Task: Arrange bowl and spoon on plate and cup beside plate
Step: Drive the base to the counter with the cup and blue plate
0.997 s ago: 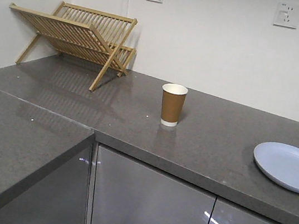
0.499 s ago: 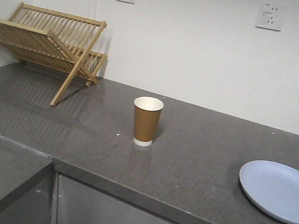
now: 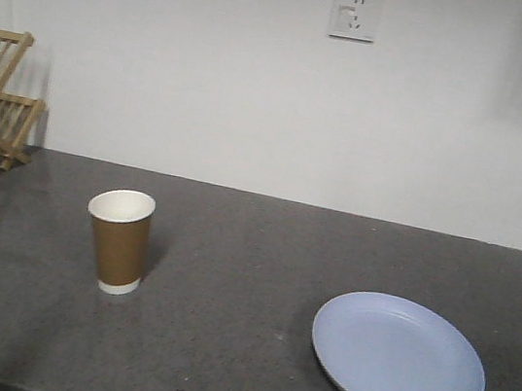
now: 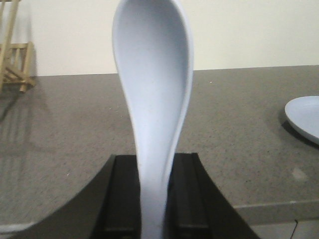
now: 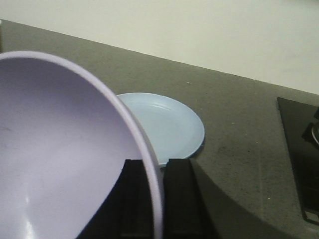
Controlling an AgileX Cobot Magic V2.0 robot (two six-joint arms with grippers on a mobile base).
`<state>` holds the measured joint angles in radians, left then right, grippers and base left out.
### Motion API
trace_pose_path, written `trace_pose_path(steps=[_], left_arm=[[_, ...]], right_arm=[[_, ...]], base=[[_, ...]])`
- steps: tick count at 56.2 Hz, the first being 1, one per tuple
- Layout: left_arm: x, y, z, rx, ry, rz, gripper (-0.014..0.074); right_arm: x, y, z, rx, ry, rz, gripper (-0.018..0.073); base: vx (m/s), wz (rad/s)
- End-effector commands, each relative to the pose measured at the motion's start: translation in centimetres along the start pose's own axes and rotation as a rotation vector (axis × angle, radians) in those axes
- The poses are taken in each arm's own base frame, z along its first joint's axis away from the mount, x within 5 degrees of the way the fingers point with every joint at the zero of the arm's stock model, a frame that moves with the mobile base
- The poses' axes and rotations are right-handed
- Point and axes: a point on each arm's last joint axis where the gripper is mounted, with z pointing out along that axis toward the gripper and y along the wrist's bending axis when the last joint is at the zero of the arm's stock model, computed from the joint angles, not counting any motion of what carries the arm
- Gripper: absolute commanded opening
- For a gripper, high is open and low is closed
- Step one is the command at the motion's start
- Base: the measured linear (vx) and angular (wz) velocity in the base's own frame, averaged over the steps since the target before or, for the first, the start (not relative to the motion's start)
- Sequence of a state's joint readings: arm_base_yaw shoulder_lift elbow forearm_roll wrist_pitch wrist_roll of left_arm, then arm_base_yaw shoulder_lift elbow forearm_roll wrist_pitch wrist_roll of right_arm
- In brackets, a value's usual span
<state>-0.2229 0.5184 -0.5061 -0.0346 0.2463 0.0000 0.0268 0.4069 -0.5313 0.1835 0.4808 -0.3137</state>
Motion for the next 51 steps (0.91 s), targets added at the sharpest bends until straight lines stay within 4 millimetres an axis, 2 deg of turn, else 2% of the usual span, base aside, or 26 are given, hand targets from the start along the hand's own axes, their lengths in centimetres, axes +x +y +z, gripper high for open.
trace_pose_path(steps=[1, 21, 51], left_arm=[[-1.69, -0.07, -0.25, 0.005, -0.109, -0.019, 0.0003], [-1.69, -0.07, -0.25, 0.005, -0.109, -0.019, 0.0003], [-1.69, -0.07, -0.25, 0.005, -0.109, -0.019, 0.0003]], right_arm=[[-1.64, -0.35, -0.34, 0.03, -0.105, -0.002, -0.0008], [-1.63, -0.34, -0.33, 0.029, -0.104, -0.002, -0.0008], [-1.63, -0.34, -0.33, 0.029, -0.104, -0.002, -0.0008]], base=[[0.23, -0.41], [0.22, -0.25], [0.19, 0.04]])
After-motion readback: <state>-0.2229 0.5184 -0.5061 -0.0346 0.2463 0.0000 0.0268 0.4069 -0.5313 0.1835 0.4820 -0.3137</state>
